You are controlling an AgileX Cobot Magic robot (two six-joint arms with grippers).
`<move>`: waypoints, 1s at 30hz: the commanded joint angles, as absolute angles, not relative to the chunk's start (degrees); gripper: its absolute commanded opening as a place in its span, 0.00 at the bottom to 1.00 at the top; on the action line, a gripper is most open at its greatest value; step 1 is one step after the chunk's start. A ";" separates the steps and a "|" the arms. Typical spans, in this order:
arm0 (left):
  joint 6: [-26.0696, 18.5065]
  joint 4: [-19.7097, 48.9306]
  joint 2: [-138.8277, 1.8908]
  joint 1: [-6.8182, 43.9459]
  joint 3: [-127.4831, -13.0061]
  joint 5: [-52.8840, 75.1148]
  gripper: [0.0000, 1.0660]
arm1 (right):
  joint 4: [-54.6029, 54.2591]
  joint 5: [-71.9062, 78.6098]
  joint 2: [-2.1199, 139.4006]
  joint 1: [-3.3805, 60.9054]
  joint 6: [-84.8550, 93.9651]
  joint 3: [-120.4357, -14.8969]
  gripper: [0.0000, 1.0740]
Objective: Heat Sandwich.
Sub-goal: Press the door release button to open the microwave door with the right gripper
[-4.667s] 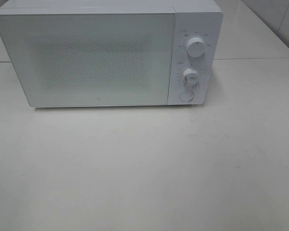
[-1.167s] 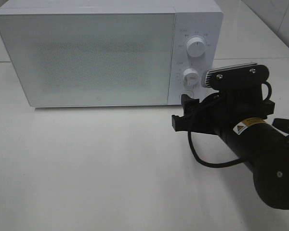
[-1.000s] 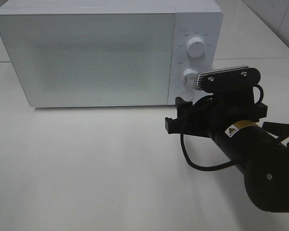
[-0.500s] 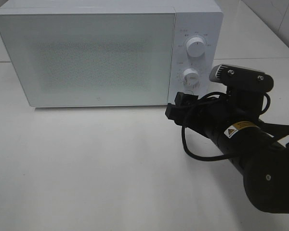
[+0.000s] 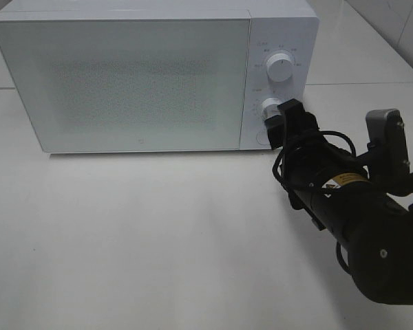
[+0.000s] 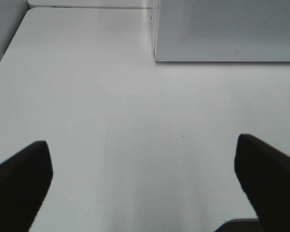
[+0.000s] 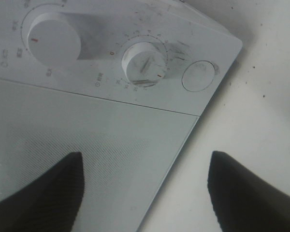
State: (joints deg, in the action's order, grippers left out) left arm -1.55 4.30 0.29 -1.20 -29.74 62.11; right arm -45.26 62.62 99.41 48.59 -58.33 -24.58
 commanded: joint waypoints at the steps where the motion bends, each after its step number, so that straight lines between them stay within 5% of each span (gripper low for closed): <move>1: -1.43 4.70 1.20 -1.38 -29.62 61.36 0.92 | -45.03 63.14 99.29 48.64 -67.09 -24.98 0.61; 7: -1.43 4.70 1.20 -1.38 -29.62 61.36 0.92 | -45.21 61.42 99.29 48.64 -74.31 -24.98 0.46; 11: -1.43 4.70 1.20 -1.38 -29.62 61.36 0.92 | -46.41 59.99 99.29 48.64 -76.83 -24.98 0.25; 13: -1.43 4.70 1.20 -1.38 -29.62 61.36 0.92 | -47.50 59.01 99.29 48.59 -76.83 -24.98 0.06; 15: -1.43 4.70 1.20 -1.38 -29.62 61.36 0.92 | -47.61 58.61 99.29 48.59 -76.78 -24.98 0.00; 30: -1.43 4.70 1.20 -1.38 -29.62 61.36 0.92 | -45.49 54.55 99.35 41.60 -73.80 -25.67 0.00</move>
